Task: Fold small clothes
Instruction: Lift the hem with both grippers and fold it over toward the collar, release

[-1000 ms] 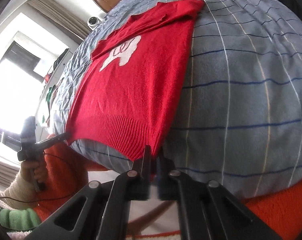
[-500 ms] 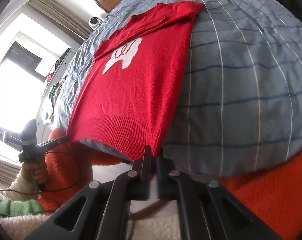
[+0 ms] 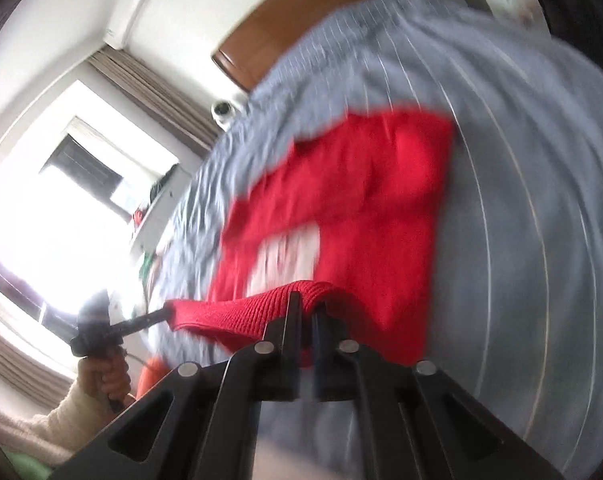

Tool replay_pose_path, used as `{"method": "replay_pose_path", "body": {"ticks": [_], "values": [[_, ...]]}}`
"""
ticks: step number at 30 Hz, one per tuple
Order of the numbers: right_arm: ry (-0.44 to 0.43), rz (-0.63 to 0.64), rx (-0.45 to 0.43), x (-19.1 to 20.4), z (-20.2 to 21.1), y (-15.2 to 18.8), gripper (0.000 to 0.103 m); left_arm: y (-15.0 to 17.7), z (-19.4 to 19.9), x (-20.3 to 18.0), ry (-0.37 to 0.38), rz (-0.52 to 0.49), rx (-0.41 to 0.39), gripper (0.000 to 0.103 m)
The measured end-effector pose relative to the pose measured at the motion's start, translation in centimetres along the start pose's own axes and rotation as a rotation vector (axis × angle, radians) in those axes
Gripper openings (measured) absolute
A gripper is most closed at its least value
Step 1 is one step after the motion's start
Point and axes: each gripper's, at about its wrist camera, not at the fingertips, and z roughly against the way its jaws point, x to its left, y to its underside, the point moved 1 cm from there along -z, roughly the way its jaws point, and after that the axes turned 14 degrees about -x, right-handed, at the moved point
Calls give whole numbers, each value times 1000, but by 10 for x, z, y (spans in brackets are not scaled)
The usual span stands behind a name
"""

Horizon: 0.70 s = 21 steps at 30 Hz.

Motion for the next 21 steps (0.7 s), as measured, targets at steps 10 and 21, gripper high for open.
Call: {"method": "replay_pose_path", "body": {"ticks": [10, 21], "values": [[97, -122, -46, -77, -157, -96, 4, -94, -155, 19, -146, 7, 41, 7], [62, -133, -133, -82, -158, -121, 56, -100, -113, 26, -133, 29, -95, 68]]}}
